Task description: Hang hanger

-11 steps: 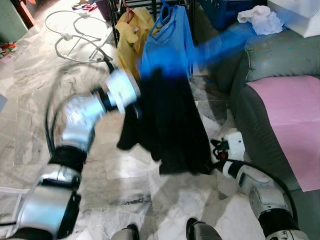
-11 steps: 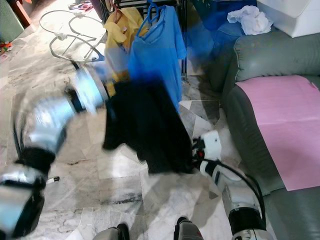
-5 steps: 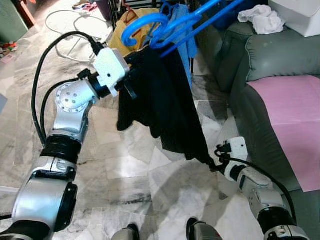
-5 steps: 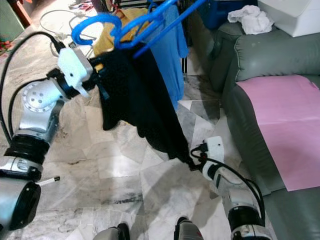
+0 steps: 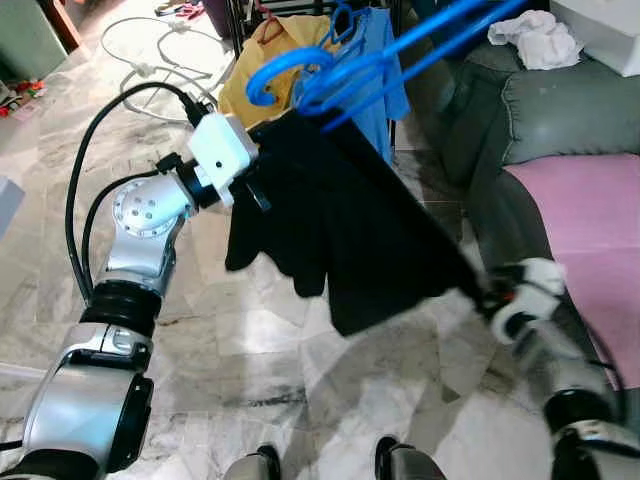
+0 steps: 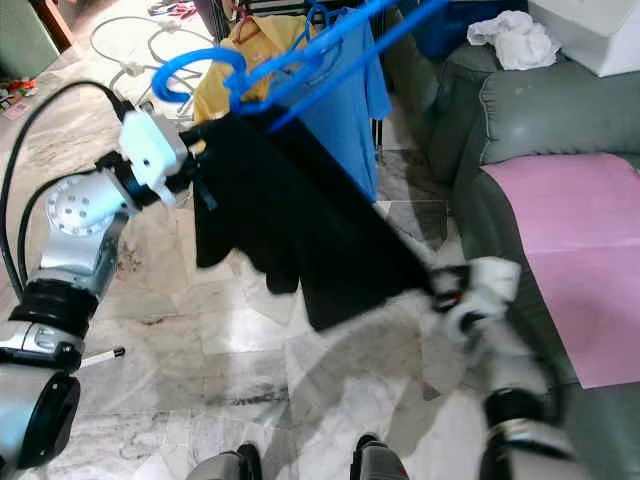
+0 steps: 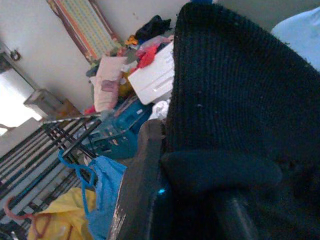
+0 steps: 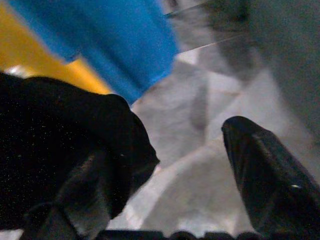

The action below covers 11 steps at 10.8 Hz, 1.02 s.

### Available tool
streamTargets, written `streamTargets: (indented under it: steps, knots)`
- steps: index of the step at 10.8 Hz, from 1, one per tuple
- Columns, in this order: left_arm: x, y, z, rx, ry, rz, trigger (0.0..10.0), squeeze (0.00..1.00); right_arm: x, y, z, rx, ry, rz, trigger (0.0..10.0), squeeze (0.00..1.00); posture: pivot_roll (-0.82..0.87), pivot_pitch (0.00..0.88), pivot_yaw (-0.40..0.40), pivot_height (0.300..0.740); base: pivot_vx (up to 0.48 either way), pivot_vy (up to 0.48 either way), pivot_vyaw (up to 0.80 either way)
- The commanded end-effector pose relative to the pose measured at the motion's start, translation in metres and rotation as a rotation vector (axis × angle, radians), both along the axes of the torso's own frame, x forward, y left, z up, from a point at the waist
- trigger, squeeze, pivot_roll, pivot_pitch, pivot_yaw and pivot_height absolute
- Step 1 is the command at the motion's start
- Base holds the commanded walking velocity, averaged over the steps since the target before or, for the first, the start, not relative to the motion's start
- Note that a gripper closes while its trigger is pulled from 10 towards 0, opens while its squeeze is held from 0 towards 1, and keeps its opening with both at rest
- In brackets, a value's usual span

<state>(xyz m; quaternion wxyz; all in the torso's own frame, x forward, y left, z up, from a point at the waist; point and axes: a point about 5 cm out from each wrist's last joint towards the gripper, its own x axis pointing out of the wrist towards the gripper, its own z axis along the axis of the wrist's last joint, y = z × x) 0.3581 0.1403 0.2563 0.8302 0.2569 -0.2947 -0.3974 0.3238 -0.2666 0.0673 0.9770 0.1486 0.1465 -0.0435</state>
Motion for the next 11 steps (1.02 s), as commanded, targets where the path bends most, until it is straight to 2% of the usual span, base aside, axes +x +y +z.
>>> streamTargets:
  steps: [1, 2, 3, 4, 6, 7, 8, 11]
  knots:
    - [-0.001, 0.018, 0.014, -0.069, -0.058, 0.067, 0.0, 0.00, -0.015, -0.020, -0.014, 0.007, 0.081, -0.121, 0.0, 0.00, -0.16, 0.196, 0.077, 0.740, 0.000, 0.000, 0.00]
    - [-0.003, 0.020, -0.007, -0.051, 0.000, 0.072, 0.0, 0.00, -0.009, -0.041, 0.008, -0.011, 0.005, -0.210, 0.0, 0.00, -0.16, 0.196, 0.075, 0.740, 0.000, 0.000, 0.00]
    - [-0.004, 0.021, -0.020, -0.050, 0.043, 0.080, 0.0, 0.00, -0.005, -0.050, 0.021, -0.013, -0.038, -0.244, 0.0, 0.00, -0.16, 0.196, 0.074, 0.740, 0.000, 0.000, 0.00]
    - [-0.007, 0.025, -0.044, -0.046, 0.113, 0.102, 0.0, 0.00, 0.001, -0.062, 0.043, -0.018, -0.103, -0.287, 0.0, 0.00, -0.17, 0.197, 0.072, 0.740, 0.000, 0.000, 0.00]
    - [-0.012, 0.025, -0.068, -0.036, 0.182, 0.113, 0.0, 0.00, 0.011, -0.070, 0.072, -0.039, -0.197, -0.306, 0.0, 0.00, -0.17, 0.194, 0.067, 0.740, 0.000, 0.000, 0.00]
    - [-0.020, 0.020, -0.085, -0.020, 0.230, 0.076, 0.0, 0.00, 0.016, -0.073, 0.088, -0.066, -0.238, -0.299, 0.0, 0.00, -0.18, 0.194, 0.064, 0.740, 0.000, 0.000, 0.00]
    - [-0.026, 0.018, -0.096, -0.010, 0.266, 0.042, 0.0, 0.00, 0.018, -0.075, 0.094, -0.078, -0.247, -0.303, 0.0, 0.00, -0.18, 0.195, 0.063, 0.740, 0.000, 0.000, 0.00]
    - [-0.052, 0.011, -0.139, 0.094, 0.407, -0.060, 0.0, 0.00, 0.023, -0.074, 0.108, -0.094, -0.282, -0.299, 0.0, 0.00, -0.18, 0.198, 0.057, 0.740, 0.000, 0.000, 0.00]
